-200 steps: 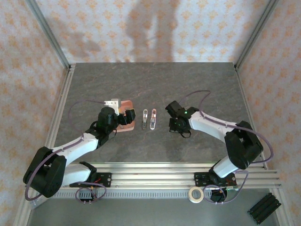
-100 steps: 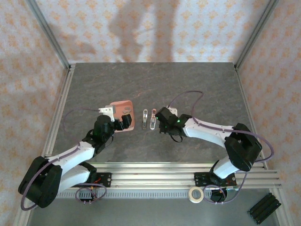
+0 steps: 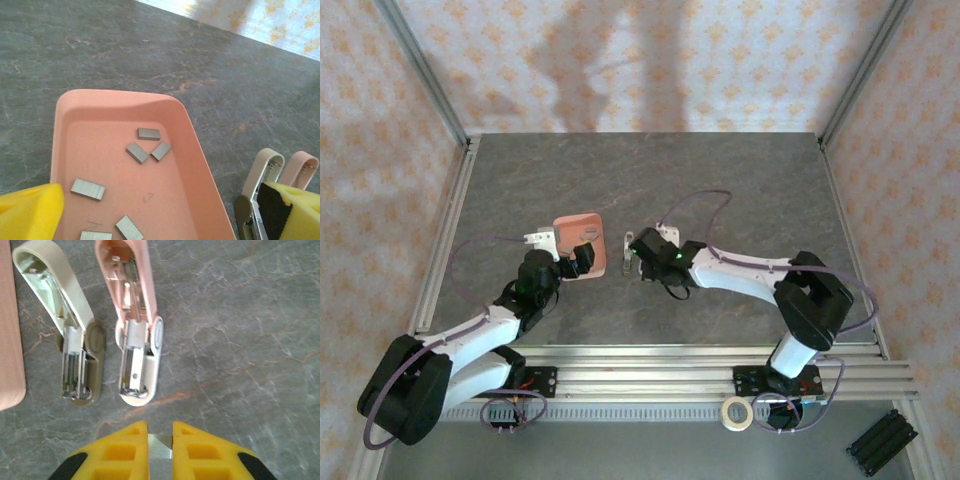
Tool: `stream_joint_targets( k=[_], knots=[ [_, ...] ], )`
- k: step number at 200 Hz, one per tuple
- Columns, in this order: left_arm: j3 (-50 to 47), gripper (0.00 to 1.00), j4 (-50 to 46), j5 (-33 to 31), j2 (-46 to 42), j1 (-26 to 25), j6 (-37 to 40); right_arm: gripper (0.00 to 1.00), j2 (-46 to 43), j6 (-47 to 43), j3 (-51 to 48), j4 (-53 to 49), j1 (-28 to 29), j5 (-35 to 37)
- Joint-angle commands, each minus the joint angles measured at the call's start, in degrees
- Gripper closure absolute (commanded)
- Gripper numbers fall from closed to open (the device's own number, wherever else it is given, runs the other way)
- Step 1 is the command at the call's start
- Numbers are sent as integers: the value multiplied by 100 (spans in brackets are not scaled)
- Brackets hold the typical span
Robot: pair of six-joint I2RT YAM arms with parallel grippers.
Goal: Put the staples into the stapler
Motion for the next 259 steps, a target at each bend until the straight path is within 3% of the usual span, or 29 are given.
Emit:
stream_joint_targets(
  k=[1,85,259],
  knots=[
    [-80,0,-17,-340,-194,37,219,86,267,-105,378,-95,15,126],
    [-145,0,-86,-722,-178,37,372,86,1154,14,1291,-506,-53,225],
    [-64,0,-137,-898,-100,40,539,86,1395,41,1265,-526,-213,59]
  ],
)
